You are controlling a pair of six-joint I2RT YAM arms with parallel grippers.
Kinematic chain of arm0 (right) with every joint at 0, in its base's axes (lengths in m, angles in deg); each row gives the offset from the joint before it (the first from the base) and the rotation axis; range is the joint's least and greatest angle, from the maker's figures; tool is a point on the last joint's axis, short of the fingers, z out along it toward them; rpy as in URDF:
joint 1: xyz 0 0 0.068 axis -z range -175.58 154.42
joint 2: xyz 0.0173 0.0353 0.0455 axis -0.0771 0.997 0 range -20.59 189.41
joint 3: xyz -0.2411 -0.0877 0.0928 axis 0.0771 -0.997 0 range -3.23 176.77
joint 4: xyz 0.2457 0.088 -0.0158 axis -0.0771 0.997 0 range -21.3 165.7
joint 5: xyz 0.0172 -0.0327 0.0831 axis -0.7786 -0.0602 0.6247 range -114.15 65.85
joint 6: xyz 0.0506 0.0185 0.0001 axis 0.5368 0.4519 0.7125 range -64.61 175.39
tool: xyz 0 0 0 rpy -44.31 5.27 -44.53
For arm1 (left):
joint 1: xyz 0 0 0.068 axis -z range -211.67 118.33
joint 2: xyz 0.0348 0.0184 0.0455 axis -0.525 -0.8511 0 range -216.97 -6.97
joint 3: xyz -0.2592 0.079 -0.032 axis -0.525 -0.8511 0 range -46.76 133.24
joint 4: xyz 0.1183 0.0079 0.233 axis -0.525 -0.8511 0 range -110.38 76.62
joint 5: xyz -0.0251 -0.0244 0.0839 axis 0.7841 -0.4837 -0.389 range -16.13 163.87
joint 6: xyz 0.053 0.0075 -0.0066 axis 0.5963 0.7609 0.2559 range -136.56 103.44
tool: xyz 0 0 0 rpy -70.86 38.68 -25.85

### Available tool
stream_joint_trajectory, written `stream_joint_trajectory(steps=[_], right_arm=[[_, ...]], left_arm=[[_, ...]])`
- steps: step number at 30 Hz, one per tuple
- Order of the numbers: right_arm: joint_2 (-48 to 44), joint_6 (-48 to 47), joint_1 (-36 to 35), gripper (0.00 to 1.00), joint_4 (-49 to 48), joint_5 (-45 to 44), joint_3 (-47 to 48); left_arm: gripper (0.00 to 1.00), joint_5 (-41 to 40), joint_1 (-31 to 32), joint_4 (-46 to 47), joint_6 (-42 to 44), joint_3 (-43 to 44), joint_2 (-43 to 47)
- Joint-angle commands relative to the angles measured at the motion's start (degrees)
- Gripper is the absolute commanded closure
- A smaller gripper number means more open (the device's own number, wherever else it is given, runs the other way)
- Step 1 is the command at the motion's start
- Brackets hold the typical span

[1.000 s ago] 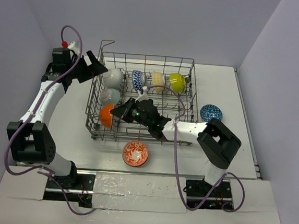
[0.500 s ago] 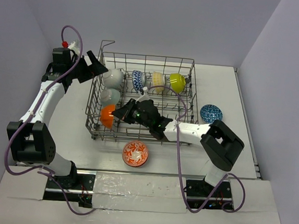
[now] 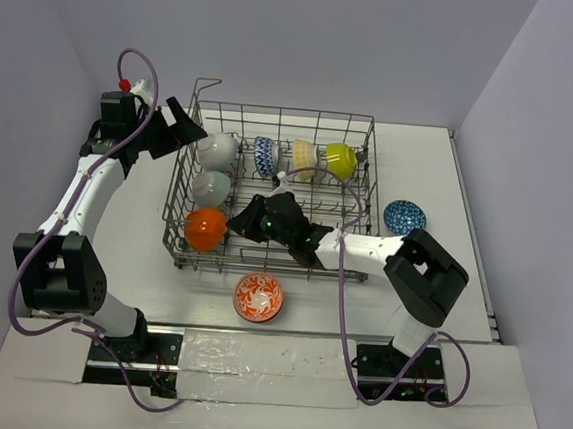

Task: Load the bowls into the dish rack
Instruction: Turn the bowl upside down over the dish rack.

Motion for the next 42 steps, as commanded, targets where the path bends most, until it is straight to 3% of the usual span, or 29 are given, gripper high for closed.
stream_joint_trajectory(steps=[1, 14, 18, 28, 32, 37, 42], right_arm=[[-0.5, -1.3, -0.7, 0.74, 1.2, -1.4, -0.7], [-1.1, -6.8, -0.6, 0.64, 5.7, -0.1, 3.7], [-4.3, -16.1, -0.3, 0.61, 16.2, -4.9, 11.6], [-11.4, -31.7, 3.6, 0.57, 30.8, -13.1, 28.1], [-14.4, -37.2, 3.7, 0.56, 36.6, -21.5, 32.8], [-21.6, -40.1, 4.0, 0.55, 42.8, -35.3, 29.1], [-30.4, -35.6, 7.7, 0.55, 47.2, -39.6, 21.4]], left_arm=[[0.01, 0.4, 0.3, 1.9, -1.0, 1.6, -0.3], [0.01, 0.6, 0.3, 1.9, -1.0, 1.7, -0.1], [0.01, 0.4, 0.4, 1.8, -0.9, 1.8, -0.1], [0.01, -0.3, 0.3, 1.4, -0.4, 2.0, 0.4], [0.01, -0.8, 0.3, 1.1, -0.1, 2.2, 0.3], [0.01, -1.3, 0.0, 0.7, 0.2, 2.4, 0.4], [0.01, -0.8, -0.2, 1.0, -0.1, 2.3, 0.3]])
